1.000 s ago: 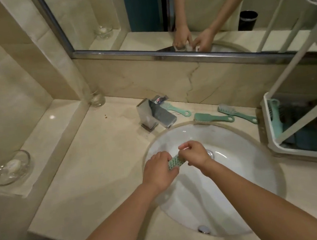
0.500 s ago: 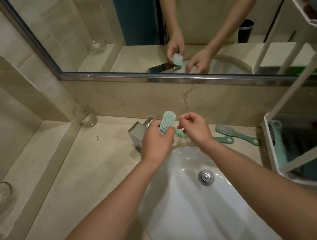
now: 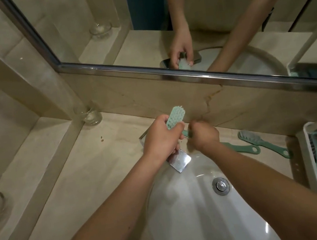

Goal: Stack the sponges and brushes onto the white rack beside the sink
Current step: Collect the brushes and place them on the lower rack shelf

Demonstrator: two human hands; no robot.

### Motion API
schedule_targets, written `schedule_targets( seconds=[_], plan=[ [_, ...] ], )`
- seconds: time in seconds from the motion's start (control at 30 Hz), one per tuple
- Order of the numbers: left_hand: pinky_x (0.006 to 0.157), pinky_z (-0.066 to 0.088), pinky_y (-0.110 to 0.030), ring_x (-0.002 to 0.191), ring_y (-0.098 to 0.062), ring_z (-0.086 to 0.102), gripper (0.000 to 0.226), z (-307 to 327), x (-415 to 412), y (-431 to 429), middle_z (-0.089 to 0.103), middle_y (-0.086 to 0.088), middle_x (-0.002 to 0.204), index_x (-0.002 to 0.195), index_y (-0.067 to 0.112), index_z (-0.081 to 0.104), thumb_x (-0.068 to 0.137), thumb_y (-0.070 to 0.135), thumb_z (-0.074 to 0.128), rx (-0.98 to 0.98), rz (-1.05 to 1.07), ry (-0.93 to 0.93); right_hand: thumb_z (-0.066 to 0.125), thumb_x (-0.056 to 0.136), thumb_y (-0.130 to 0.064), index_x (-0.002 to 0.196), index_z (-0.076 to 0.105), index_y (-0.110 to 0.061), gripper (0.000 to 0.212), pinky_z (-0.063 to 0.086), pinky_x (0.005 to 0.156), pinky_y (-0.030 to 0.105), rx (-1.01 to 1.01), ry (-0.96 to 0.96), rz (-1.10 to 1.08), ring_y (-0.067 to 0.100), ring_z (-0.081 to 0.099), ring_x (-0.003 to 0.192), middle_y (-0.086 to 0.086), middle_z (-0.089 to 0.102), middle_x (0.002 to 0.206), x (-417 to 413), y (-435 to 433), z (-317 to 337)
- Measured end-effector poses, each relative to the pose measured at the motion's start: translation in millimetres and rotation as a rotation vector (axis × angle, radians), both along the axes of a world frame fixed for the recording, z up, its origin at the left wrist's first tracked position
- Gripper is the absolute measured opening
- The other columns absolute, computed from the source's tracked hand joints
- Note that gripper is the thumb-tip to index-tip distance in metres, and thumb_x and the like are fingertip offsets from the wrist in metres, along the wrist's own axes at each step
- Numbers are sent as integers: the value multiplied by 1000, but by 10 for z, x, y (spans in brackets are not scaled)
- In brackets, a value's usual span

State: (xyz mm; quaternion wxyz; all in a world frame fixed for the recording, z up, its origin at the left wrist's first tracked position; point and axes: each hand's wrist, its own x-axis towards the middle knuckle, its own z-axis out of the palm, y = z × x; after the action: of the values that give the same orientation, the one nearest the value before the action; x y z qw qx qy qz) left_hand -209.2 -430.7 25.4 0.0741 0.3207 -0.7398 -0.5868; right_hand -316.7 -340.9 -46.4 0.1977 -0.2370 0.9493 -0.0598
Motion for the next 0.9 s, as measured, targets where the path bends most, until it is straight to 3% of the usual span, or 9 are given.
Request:
schedule_targets(
  seconds=[0.23,0.33,0.53,0.67,0.8,0.9],
  plan=[
    [35,36,-20,36,-14,49,9,-23,14,3,66,2,61,88,24,52,86,29,59,48,6,25,67,75,-27,84,57,-19,16,43,64,27,-23,-16,-22,25,63,86,3,65,90,-19,-75,-72],
    [35,36,-20,35,-13,49,12,-29,16,15,67,3,61,89,24,53,84,33,59,24,29,34,60,84,-35,75,54,-19,20,41,63,28,-72,-77,-23,27,60,80,4,64,86,-1,-67,-77],
    [42,35,-23,37,-9,49,15,49,56,66,66,4,64,93,22,53,87,33,61,1,24,31,45,91,-25,80,49,-14,16,41,65,33,-458,-211,-251,31,58,81,7,61,81,219,144,80],
    [44,35,-20,43,-3,49,16,198,167,264,65,0,77,104,13,50,90,17,57,87,-33,27,41,89,-21,75,44,-17,15,50,74,46,-723,-322,-493,31,59,74,12,61,77,588,451,187],
    [47,35,-24,53,-13,44,20,335,343,617,60,-4,85,106,10,50,90,0,41,199,-49,14,41,86,-20,71,44,-18,16,41,62,41,-838,-320,-612,25,48,65,7,53,68,912,814,276],
    [46,38,-21,55,-12,45,30,391,478,892,61,-1,86,99,16,51,92,-4,30,210,-133,16,42,88,-20,70,44,-19,18,35,62,37,-908,-281,-696,23,44,66,4,48,66,1082,1110,326]
  ],
)
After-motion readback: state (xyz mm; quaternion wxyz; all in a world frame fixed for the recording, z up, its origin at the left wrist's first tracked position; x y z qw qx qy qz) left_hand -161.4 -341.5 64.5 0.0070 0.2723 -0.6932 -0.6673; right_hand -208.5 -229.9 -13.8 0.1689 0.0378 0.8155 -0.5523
